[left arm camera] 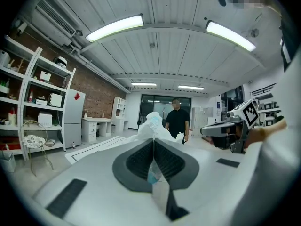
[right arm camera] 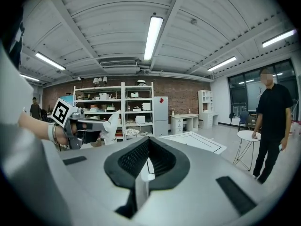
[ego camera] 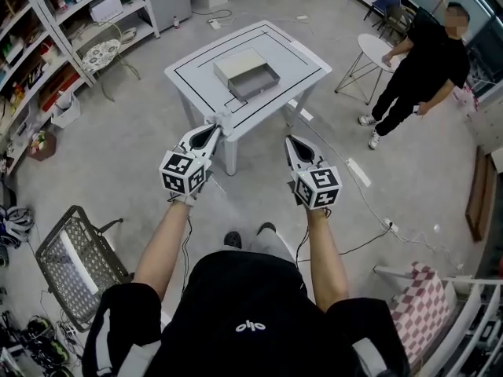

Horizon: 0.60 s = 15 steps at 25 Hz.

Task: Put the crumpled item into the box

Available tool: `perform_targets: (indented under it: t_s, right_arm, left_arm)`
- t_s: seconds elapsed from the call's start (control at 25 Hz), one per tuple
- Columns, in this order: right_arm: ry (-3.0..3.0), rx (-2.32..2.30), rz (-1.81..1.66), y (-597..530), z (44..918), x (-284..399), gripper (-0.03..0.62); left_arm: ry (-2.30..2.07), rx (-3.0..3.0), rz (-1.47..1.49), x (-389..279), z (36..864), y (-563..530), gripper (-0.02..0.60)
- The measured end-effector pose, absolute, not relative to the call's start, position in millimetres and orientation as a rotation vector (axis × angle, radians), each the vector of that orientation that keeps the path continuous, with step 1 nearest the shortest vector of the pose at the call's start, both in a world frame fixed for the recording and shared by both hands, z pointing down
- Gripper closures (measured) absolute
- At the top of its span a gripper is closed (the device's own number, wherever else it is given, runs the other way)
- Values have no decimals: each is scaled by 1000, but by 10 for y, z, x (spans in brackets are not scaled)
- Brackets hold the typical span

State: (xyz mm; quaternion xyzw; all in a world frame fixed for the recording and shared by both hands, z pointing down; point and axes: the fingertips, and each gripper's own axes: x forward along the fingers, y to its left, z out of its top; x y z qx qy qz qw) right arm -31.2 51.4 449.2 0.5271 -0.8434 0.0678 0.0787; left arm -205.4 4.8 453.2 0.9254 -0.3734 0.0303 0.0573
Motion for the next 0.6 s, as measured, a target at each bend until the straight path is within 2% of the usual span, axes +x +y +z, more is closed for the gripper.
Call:
perform_targets:
  t_s: [0.6]
  right_arm:
    - [-2548,1575,294,-1178,4780,167,585]
  left_arm:
    - [-1113,2770,201,-1528,4916,-1496,571]
